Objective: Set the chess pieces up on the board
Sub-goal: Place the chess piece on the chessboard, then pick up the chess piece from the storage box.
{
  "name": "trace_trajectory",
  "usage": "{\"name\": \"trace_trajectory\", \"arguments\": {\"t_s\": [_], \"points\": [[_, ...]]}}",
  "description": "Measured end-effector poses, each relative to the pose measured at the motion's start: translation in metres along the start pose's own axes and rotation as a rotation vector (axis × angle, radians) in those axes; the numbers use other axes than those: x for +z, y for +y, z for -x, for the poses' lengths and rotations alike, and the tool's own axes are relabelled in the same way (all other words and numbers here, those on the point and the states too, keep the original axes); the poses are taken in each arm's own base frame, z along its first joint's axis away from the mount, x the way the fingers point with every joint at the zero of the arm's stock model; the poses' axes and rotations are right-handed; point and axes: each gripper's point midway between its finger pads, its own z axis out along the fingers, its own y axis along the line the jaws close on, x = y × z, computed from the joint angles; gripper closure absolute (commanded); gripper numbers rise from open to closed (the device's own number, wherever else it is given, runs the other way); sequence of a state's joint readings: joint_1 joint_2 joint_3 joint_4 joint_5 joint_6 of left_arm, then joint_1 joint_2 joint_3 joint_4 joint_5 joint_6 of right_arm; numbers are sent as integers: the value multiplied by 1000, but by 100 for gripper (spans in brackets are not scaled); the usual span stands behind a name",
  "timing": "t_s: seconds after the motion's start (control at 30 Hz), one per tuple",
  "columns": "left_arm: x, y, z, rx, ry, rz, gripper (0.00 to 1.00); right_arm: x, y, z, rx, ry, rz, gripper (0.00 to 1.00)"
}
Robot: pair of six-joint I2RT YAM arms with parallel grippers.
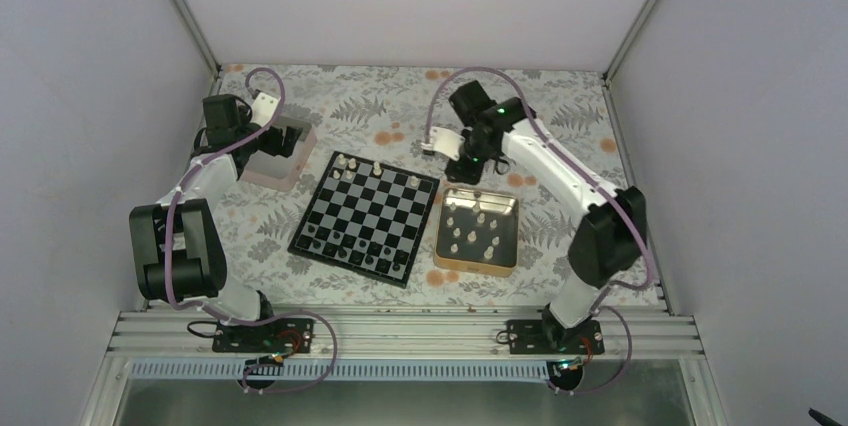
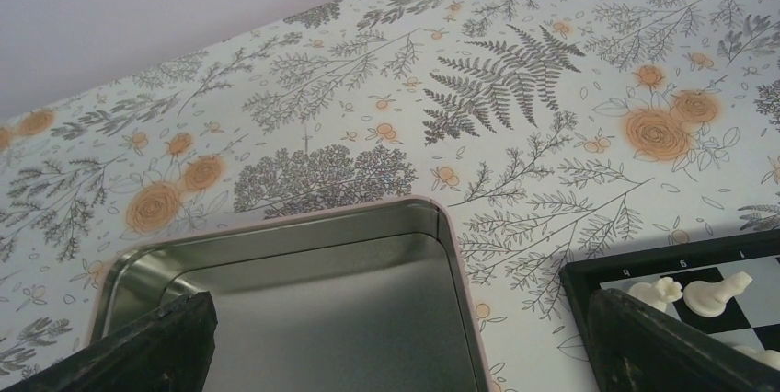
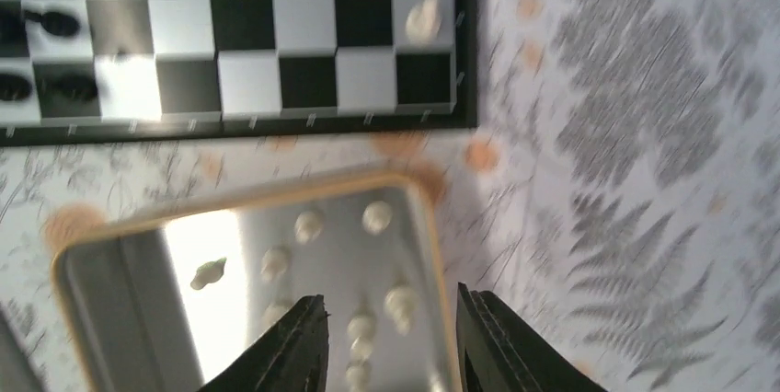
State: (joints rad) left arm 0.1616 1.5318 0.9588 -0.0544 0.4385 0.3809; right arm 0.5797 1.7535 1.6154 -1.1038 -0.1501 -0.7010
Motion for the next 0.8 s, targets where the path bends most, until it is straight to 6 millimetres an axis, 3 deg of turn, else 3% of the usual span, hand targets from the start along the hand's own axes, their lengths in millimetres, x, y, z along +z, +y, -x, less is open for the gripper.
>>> {"name": "trace_trajectory", "arguments": {"t_s": [0.23, 0.37, 0.53, 0.8], "points": [[0, 1, 0, 1, 2, 4, 0, 1, 45, -76, 104, 119, 67, 64], [0, 2, -1, 1, 4, 10, 0, 11, 51, -105, 155, 177, 56, 65], [0, 3, -1, 1, 7, 17, 0, 29, 48, -122, 187, 225, 15, 65], [0, 4, -2, 1, 10, 26, 0, 50, 33, -115, 200, 208, -14, 66]]}}
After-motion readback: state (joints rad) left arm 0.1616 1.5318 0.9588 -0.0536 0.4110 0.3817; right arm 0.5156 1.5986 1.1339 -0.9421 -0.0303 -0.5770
